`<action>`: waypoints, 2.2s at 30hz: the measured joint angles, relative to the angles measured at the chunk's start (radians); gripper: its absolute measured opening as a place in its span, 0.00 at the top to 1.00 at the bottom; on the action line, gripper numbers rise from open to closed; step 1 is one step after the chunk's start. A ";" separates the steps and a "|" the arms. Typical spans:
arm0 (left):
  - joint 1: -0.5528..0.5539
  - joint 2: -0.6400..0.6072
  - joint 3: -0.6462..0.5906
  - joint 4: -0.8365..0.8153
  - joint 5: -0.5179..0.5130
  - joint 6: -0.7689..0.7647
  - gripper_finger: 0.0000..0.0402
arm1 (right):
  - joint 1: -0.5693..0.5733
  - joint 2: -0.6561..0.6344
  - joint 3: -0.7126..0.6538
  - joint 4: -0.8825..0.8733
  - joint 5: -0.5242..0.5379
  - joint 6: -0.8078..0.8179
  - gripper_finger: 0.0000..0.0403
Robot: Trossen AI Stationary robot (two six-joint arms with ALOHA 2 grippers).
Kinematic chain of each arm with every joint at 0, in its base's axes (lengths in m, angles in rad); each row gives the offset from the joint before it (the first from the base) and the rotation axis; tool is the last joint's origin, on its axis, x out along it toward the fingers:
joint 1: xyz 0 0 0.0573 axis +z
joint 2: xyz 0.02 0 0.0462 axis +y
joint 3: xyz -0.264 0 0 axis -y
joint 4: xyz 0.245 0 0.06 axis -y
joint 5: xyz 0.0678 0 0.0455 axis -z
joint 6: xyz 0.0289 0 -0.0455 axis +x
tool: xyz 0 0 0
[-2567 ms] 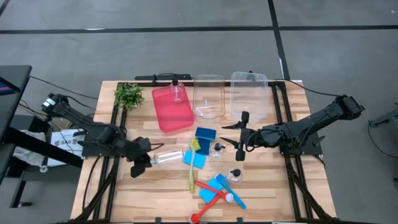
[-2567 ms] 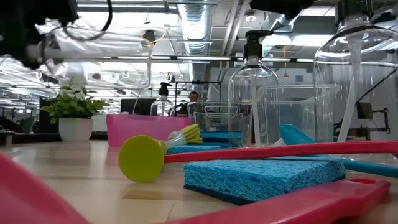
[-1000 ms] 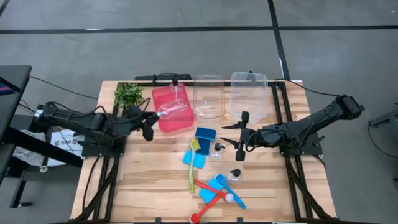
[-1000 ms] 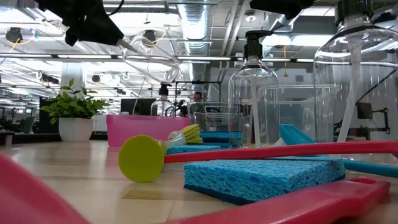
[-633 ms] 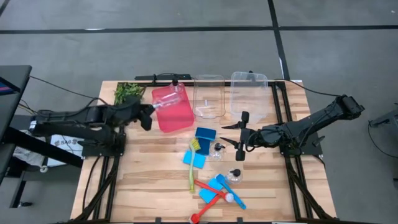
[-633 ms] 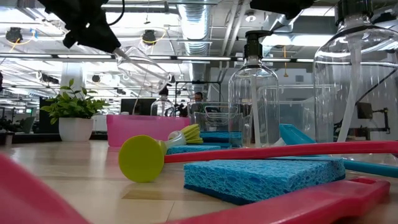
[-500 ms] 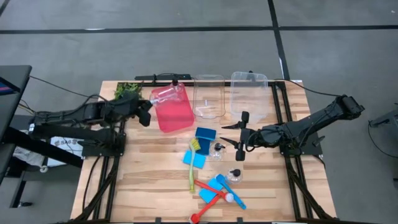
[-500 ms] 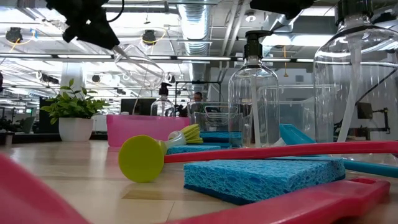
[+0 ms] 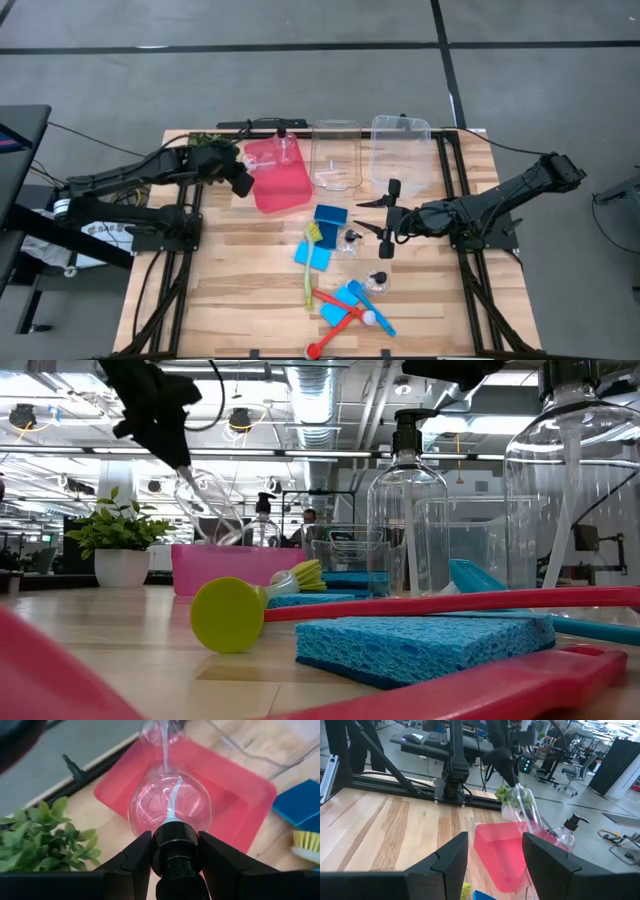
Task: Pick & Place Kitchen Sink Supplies
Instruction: Put the transparent soap dispenser into the red bin
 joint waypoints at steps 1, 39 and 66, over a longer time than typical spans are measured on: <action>0.012 0.016 0.003 0.000 0.014 0.006 0.64 | 0.000 0.000 0.000 0.000 0.000 0.000 0.55; 0.154 0.124 0.020 0.064 0.130 0.258 0.63 | 0.000 0.000 0.000 0.000 0.000 0.000 0.55; 0.154 0.176 0.019 0.068 0.133 0.311 0.58 | 0.000 0.000 0.000 0.000 0.000 -0.001 0.55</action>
